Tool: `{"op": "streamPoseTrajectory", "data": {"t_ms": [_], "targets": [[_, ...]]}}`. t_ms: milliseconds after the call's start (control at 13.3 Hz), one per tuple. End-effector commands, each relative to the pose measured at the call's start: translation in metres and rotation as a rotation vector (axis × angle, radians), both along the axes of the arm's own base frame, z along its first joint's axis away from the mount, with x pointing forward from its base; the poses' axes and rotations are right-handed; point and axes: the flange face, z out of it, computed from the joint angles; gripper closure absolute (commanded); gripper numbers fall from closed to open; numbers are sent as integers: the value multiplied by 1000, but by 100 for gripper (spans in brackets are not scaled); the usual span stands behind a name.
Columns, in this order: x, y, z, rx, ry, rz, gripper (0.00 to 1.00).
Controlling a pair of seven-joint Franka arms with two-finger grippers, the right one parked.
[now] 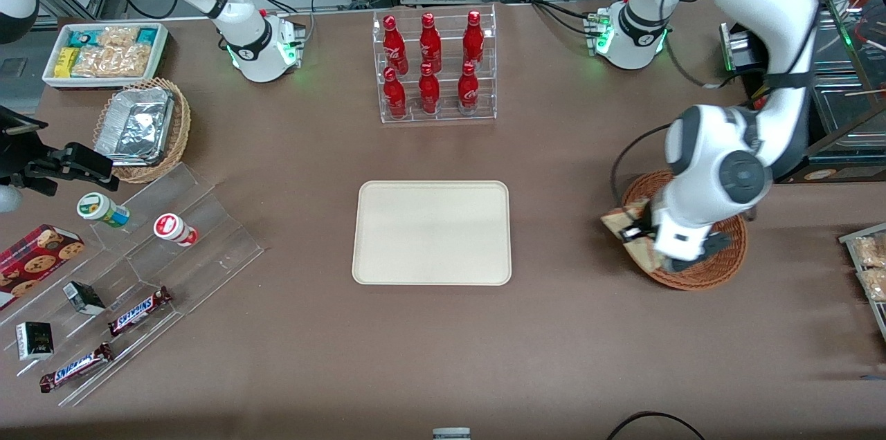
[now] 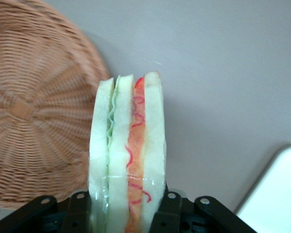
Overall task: Place sandwich from basket to tray
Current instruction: 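Carry the sandwich with the left gripper over the cream tray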
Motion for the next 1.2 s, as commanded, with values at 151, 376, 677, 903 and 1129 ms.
{"op": "streamPoseTrajectory", "data": {"t_ms": [151,376,677,903,1129], "targets": [[5,-135,-20,2,-4,-202,60],[-17,-197,-56,2,21,-351,59],[-22,-257,-92,-44,30,-421,59],[-31,-280,-102,-54,33,-456,58],[-35,-294,-116,-51,32,-477,55]]}}
